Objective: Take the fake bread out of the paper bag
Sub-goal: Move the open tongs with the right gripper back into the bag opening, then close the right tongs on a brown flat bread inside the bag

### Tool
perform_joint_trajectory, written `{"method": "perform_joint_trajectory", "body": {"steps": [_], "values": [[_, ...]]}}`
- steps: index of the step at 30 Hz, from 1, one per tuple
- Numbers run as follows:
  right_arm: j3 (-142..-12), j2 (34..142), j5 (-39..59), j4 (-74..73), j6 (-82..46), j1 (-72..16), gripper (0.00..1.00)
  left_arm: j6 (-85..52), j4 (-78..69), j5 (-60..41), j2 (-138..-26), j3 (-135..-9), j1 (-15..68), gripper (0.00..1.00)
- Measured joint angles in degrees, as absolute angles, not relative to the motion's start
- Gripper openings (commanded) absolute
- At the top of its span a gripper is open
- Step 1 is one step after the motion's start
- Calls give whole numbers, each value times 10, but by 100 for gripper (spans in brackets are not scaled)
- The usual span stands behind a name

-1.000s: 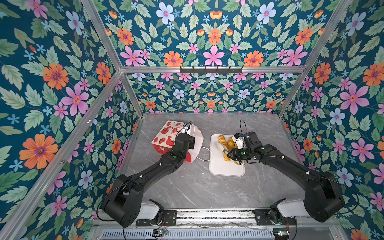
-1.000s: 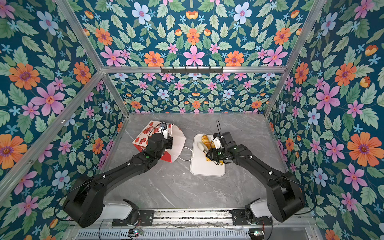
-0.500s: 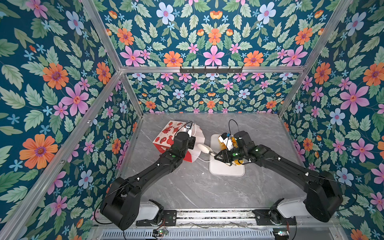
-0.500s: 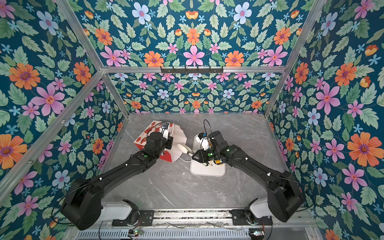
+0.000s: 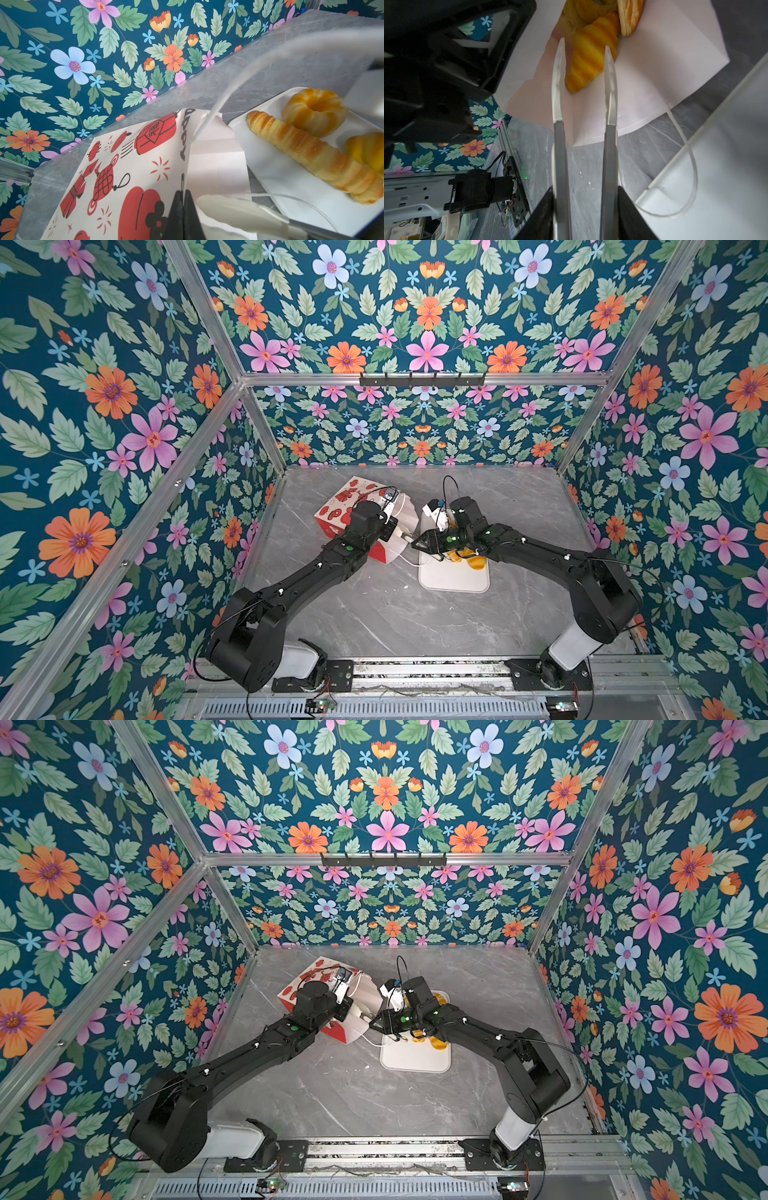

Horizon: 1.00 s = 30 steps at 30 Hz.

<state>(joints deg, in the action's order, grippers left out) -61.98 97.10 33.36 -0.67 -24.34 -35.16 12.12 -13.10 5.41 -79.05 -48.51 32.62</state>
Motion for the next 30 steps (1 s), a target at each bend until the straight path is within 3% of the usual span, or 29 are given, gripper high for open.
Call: {"method": "perform_joint_trajectory", "body": {"steps": [30], "values": [[-785,1138,169,15,-191,-376,47,74,-133,1,-794,-492,325,0]]}}
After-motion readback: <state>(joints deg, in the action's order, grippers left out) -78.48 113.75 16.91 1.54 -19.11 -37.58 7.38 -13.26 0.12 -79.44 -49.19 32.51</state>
